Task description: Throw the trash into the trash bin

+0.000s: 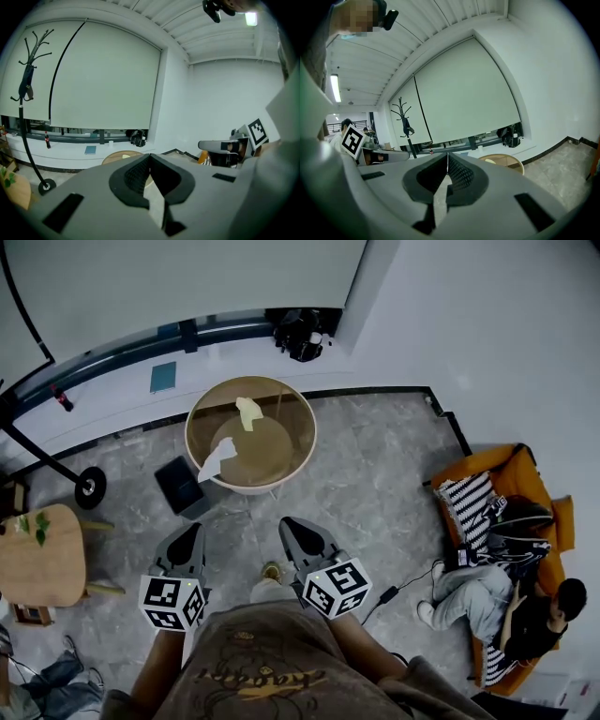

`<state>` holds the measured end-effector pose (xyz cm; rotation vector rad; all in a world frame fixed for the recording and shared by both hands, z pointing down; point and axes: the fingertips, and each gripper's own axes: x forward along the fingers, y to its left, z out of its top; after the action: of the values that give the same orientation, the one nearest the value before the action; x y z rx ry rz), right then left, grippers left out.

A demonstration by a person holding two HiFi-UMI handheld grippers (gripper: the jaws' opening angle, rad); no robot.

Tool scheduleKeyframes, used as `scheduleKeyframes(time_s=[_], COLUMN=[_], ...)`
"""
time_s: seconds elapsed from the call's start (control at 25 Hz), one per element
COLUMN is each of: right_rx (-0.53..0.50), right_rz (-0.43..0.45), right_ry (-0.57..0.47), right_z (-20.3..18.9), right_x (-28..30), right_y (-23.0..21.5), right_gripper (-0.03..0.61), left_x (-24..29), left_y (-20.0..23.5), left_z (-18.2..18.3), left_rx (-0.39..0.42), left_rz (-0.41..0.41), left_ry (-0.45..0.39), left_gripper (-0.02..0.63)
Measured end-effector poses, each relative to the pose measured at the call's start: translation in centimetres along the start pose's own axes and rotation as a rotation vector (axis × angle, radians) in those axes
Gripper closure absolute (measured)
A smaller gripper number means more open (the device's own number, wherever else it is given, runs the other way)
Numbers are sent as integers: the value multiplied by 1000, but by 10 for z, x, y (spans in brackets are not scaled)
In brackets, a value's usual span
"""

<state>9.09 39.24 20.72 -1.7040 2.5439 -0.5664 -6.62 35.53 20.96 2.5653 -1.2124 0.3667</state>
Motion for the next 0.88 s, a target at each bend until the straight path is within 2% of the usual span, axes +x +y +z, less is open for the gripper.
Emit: scheduleKeyframes(time_s=[0.44, 0.88], right_rx=[-9, 1], right_rz=[109, 108], right_ry=[46, 93], right_z=[14, 17], right_x=[48, 103], right_y=[-42, -71], right_gripper=[558, 558], left_x=[64, 115], left_y=[7, 44], left_z=[19, 30], left_rx=[-32, -49], left_rz=[68, 73], left_ry=[-8, -1], left_gripper=[597, 597])
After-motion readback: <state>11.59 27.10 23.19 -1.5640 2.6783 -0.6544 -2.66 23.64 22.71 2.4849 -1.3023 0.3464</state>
